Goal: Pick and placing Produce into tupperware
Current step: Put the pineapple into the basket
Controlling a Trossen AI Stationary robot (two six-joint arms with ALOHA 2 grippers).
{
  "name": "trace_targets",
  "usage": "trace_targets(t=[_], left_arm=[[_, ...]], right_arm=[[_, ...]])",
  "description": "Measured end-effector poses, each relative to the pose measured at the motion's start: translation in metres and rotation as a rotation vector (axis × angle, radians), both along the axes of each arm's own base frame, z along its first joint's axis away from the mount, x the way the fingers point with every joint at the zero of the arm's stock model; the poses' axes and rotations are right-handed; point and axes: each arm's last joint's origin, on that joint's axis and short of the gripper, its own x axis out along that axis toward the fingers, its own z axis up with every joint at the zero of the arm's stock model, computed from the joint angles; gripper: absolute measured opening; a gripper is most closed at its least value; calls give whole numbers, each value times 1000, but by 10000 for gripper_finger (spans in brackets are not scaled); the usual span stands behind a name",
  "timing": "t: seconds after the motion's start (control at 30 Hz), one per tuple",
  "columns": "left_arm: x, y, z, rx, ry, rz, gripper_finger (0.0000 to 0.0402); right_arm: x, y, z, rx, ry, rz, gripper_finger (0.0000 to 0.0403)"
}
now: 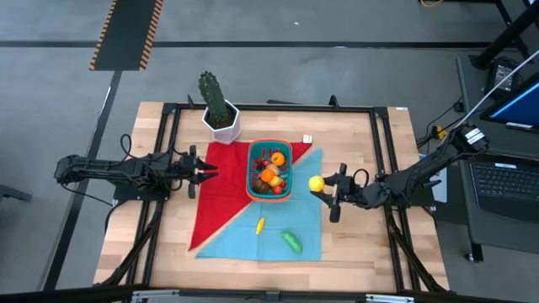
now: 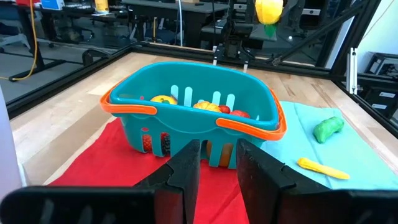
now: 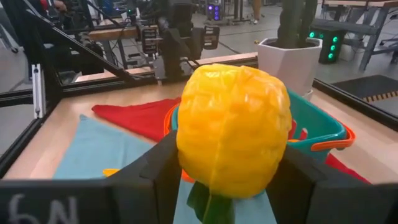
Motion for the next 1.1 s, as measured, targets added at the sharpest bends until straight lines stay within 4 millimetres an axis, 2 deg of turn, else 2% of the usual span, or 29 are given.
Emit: trace_targets(t=[0.3, 0.87, 1.1], left_arm=[[0, 0, 0, 0, 1, 0, 96], [0, 0, 0, 0, 0, 0, 96], [0, 0, 0, 0, 0, 0, 96]], right_arm=[[0, 0, 0, 2, -4, -2, 185], [6, -14, 2, 34, -21, -63, 185], [5, -18, 2, 19, -33, -190, 185]])
